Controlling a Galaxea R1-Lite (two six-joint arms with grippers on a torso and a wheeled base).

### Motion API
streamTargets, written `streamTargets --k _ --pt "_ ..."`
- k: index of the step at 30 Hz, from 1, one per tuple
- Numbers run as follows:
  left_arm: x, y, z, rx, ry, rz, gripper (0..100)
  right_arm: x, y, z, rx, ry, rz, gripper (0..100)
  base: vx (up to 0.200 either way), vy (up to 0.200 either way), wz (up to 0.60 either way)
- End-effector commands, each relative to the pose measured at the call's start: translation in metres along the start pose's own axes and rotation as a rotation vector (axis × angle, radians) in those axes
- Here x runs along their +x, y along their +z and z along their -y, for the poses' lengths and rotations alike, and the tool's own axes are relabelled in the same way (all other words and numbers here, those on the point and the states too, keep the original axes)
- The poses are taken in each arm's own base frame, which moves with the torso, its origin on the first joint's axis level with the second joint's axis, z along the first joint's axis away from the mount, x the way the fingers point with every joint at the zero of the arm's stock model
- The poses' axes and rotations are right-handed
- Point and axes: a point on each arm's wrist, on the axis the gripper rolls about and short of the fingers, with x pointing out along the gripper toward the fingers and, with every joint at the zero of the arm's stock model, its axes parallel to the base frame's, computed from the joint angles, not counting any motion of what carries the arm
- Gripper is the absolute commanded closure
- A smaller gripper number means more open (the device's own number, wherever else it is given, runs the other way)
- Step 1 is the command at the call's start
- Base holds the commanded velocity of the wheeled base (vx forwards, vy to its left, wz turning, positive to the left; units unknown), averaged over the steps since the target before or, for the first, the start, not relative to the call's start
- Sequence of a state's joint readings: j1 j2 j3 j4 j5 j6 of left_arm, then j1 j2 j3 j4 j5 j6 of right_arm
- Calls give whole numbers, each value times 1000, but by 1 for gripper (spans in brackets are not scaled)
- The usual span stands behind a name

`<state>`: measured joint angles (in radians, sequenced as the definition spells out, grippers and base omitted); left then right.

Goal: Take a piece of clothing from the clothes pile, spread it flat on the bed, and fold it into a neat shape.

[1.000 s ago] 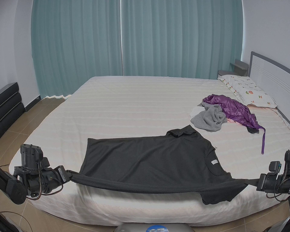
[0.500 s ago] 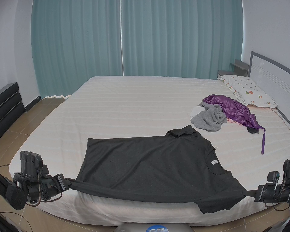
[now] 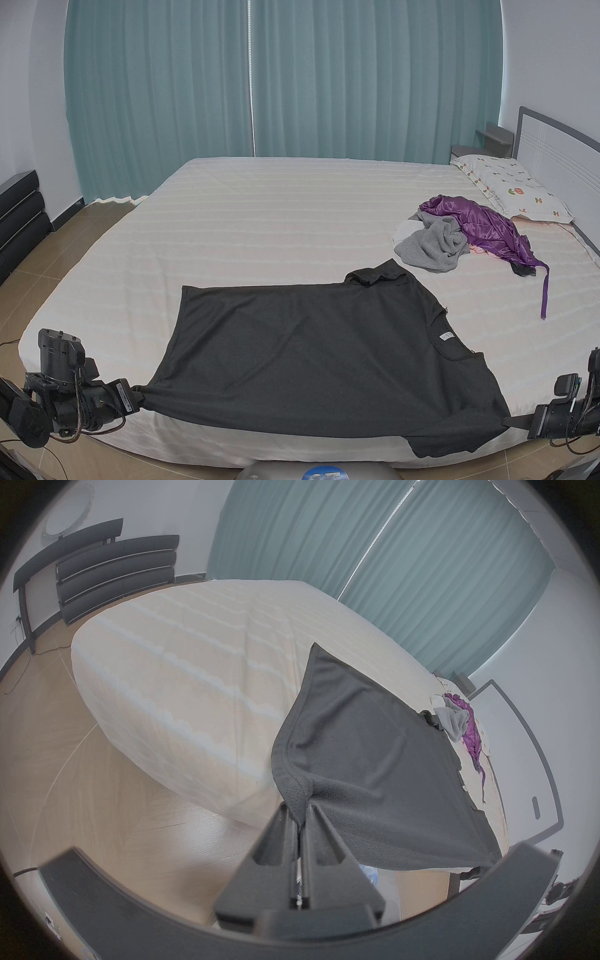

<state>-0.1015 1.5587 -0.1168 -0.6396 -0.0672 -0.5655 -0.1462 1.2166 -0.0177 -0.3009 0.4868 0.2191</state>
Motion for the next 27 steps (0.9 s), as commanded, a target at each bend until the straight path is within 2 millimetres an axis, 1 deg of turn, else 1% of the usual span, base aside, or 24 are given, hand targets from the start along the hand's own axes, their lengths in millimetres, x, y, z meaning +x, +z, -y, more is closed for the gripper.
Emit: streamTargets --k 1,3,11,18,19,21,22,23,24,27 --pt "-6 -5 -3 10 0 2 100 -5 -8 -1 -8 1 14 100 0 0 0" --pt "-9 -10 -6 34 5 -6 100 -5 -10 0 2 -3 -5 100 0 0 0" --pt "-19 -16 -8 40 26 -38 100 -10 -16 -2 -29 -2 -9 100 0 0 0" --pt "-22 -11 -4 43 28 -55 100 -9 -12 -2 -31 -2 -9 100 0 0 0" --pt "-19 1 4 43 15 -33 100 -9 -2 -4 -42 3 7 100 0 0 0" --pt "-17 9 9 42 6 -16 100 -6 6 -5 -43 2 5 100 0 0 0" --pt "-17 9 9 42 6 -16 100 -6 6 -5 -43 2 5 100 0 0 0" --pt "-11 18 14 40 1 -11 100 -3 15 -5 -42 -1 2 100 0 0 0" --pt "-7 22 17 39 0 -6 100 -2 19 -5 -41 -5 0 100 0 0 0" --pt "2 31 21 33 1 -5 100 3 33 -6 -39 -11 -1 100 0 0 0"
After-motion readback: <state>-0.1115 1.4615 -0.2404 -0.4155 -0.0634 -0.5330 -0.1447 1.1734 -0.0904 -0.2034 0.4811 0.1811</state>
